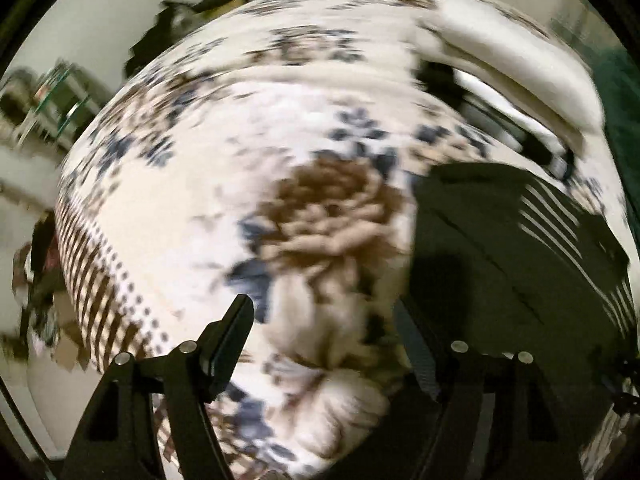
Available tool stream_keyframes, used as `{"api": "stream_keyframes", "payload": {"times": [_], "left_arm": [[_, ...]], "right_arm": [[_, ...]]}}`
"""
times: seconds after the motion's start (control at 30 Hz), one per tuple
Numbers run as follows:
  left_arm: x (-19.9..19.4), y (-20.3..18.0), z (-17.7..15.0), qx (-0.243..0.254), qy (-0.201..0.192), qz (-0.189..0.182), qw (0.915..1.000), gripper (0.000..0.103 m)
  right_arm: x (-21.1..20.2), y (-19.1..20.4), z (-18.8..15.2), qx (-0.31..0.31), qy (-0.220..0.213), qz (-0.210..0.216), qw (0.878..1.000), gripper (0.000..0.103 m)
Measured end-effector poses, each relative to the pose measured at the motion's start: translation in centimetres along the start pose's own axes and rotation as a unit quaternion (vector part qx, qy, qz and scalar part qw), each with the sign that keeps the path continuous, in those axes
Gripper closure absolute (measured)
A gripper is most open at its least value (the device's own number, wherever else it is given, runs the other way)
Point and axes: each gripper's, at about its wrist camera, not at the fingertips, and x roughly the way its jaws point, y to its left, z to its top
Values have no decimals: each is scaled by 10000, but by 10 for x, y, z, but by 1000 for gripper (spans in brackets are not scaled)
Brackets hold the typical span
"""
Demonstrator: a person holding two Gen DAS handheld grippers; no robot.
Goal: Fold small clothes
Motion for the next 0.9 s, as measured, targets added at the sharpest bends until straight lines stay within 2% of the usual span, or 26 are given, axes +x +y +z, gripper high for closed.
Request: {"api": "stream_keyframes", "payload": {"times": [0.07,0.13,0.17,0.2,0.23,0.4,0.53,0.7,0.77,0.8,0.9], "left_arm": [[6,7,0,-155,2,-5,9999,33],[11,10,-3,-168,33,-42,9998,33],[13,7,-3,-151,57,-64,9998,33],[13,5,-4,-127,75,-84,9999,33],[13,3,-4,-111,77,-96,9999,33],[9,-14,0,61,-12,-275,9996,33],[10,-40,6,324,-37,-494,9982,33],[24,-96,15,838,35,-740,9937,33],[35,-127,17,1183,49,-751,9901,33],[39,-139,18,1322,65,-733,9885,32],[48,-175,17,1784,92,-689,9815,32]], "right_arm": [[19,7,15,138,-56,-325,9994,43],[34,9,23,308,-17,-307,9991,43],[35,10,24,307,-50,-257,9992,50],[34,14,23,250,-138,-239,9993,90],[29,20,22,133,-210,-198,9995,93],[-40,23,2,20,-855,-48,9963,94],[-101,-26,-2,638,-1047,-79,9924,94],[-115,-107,6,1683,-872,-576,9802,92],[-99,-140,11,2080,-307,-481,9765,86],[-94,-151,12,2190,-60,-545,9742,78],[-108,-150,9,2005,-371,-582,9773,67]]}}
